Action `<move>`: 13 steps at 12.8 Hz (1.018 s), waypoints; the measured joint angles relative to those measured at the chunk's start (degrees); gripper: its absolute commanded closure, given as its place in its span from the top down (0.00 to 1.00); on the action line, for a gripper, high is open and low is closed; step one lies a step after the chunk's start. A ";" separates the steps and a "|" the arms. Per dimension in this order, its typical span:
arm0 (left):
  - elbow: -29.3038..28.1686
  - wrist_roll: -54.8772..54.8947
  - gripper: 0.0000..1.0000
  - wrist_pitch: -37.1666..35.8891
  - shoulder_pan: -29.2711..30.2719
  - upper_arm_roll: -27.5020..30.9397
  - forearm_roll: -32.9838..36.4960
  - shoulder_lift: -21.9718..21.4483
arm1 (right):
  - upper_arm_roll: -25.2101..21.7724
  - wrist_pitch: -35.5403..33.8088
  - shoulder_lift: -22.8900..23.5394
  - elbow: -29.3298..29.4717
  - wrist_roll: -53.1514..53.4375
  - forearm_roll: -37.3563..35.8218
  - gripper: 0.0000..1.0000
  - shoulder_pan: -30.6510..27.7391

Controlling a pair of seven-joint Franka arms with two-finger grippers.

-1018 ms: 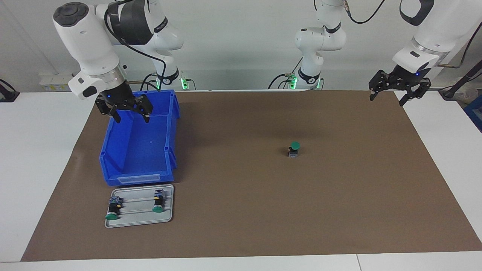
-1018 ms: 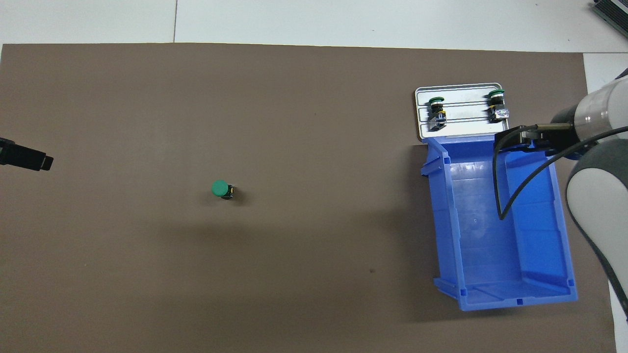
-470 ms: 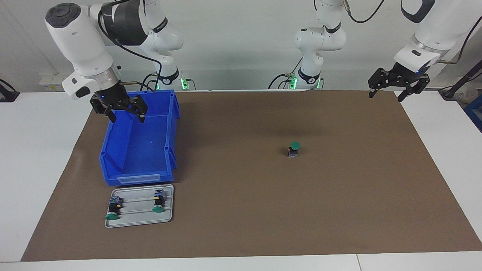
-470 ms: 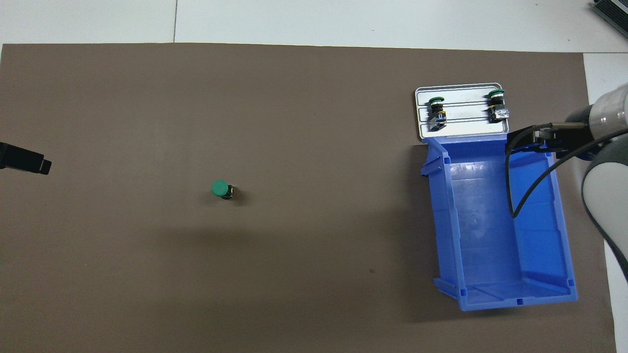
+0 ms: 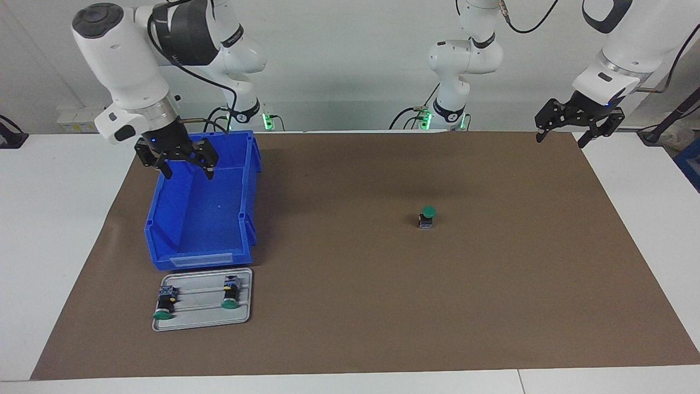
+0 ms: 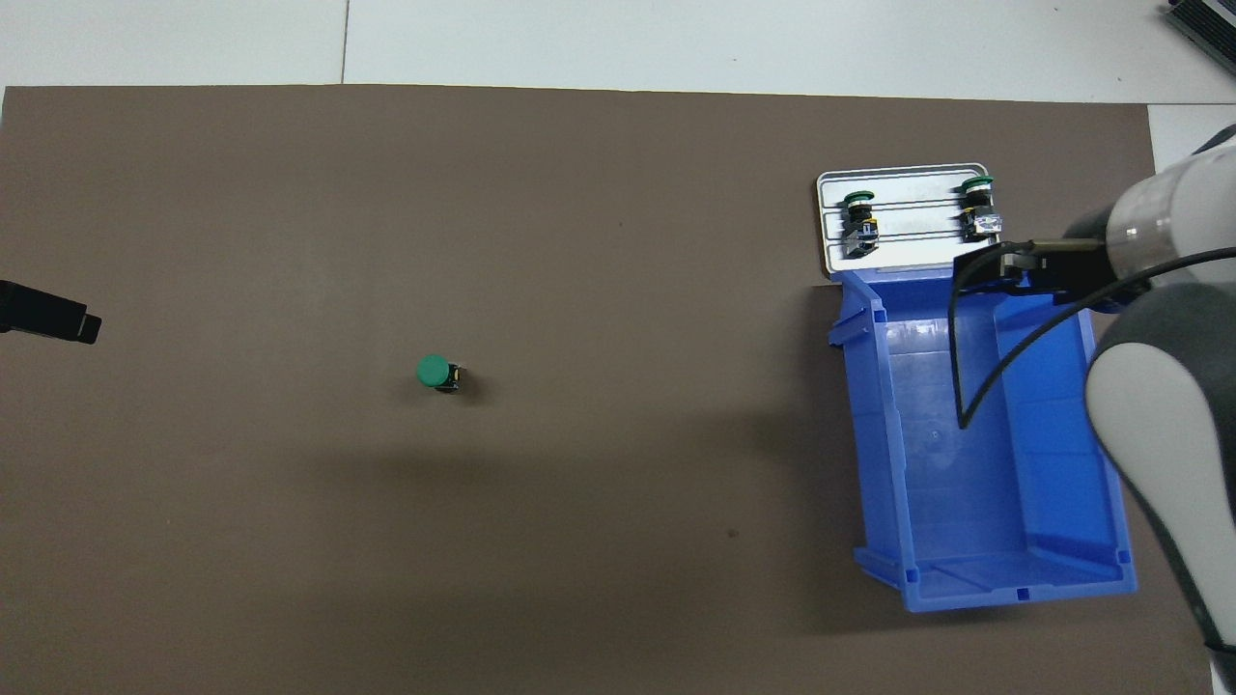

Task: Place and press button with both arms
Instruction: 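Reach the right gripper from the tray to the green button, then grasp the green button with the right gripper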

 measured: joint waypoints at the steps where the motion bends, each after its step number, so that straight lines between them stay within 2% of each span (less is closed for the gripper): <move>1: 0.00 0.00 1.00 0.00 0.00 0.01 0.00 0.00 | 0.05 2.39 1.08 0.03 1.19 -0.20 0.99 2.96; 8: 0.00 0.00 1.00 0.00 0.00 0.01 0.00 0.00 | 0.00 11.26 15.83 8.74 24.42 -1.93 0.96 19.33; 13: 0.00 0.00 1.00 0.00 0.00 0.01 0.00 0.00 | -0.55 9.02 31.09 27.85 40.81 -7.28 0.90 29.45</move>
